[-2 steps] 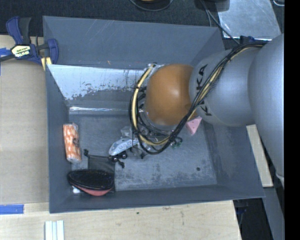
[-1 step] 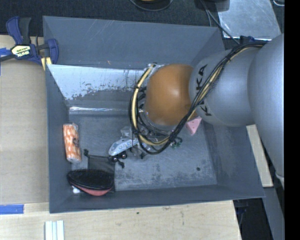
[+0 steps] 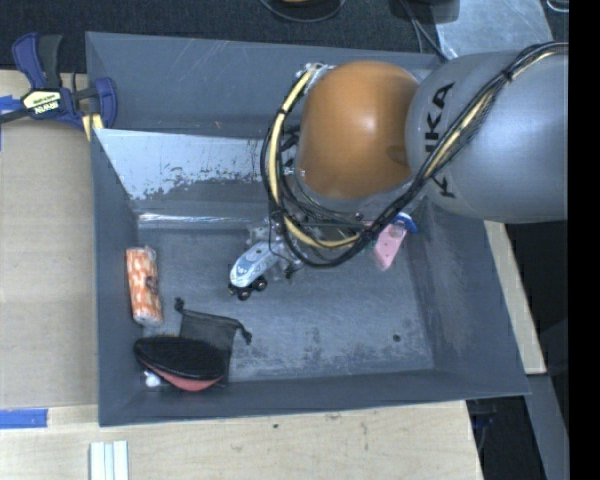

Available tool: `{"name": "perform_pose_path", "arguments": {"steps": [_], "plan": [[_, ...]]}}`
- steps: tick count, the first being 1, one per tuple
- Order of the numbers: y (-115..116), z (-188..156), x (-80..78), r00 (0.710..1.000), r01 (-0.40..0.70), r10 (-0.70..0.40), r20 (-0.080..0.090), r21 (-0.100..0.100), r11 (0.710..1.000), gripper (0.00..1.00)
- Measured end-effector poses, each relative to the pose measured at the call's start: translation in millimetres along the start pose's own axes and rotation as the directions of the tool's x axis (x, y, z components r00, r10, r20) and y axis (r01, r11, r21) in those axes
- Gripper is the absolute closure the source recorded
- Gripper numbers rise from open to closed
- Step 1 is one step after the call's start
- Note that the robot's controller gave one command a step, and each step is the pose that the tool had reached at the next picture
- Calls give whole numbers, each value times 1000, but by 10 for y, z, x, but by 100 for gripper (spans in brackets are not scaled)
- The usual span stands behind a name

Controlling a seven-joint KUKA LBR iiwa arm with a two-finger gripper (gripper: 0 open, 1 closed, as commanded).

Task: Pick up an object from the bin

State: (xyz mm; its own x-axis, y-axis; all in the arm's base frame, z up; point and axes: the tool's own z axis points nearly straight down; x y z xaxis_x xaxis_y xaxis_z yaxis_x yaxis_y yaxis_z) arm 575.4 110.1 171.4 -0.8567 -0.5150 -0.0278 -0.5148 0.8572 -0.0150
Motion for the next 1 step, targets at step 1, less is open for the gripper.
{"name": "perform_pose_path", "arguments": {"steps": [1], "plan": [[0,0,0,1000,0,0,0,0,1000,100]]}}
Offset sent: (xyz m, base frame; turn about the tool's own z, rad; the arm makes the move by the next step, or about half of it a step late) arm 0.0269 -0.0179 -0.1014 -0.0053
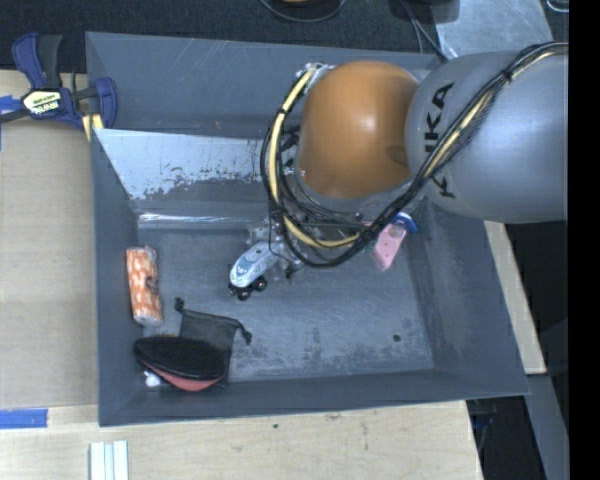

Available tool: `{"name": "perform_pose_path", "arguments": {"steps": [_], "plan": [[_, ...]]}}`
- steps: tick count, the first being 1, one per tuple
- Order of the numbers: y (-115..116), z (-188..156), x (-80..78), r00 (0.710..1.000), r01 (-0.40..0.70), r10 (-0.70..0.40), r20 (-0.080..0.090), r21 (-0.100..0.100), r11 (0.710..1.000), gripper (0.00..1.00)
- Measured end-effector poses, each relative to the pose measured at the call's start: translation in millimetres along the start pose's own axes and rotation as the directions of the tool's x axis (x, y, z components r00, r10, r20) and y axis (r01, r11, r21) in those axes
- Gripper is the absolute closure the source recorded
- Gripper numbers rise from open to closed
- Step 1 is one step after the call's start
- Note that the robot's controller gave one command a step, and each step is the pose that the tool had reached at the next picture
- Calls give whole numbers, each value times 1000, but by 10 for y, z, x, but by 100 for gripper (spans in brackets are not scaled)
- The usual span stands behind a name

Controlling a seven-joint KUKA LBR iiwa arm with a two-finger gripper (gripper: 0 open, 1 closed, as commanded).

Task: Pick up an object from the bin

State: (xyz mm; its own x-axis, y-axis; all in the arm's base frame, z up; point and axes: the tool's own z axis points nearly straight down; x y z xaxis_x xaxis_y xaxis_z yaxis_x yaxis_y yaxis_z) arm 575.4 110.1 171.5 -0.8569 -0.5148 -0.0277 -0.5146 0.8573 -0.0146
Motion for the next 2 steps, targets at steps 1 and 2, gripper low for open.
{"name": "perform_pose_path", "arguments": {"steps": [1,2], "plan": [[-293,956,-158,1000,1,-1,12,3,1000,100],[-293,956,-158,1000,0,0,12,3,1000,100]]}}
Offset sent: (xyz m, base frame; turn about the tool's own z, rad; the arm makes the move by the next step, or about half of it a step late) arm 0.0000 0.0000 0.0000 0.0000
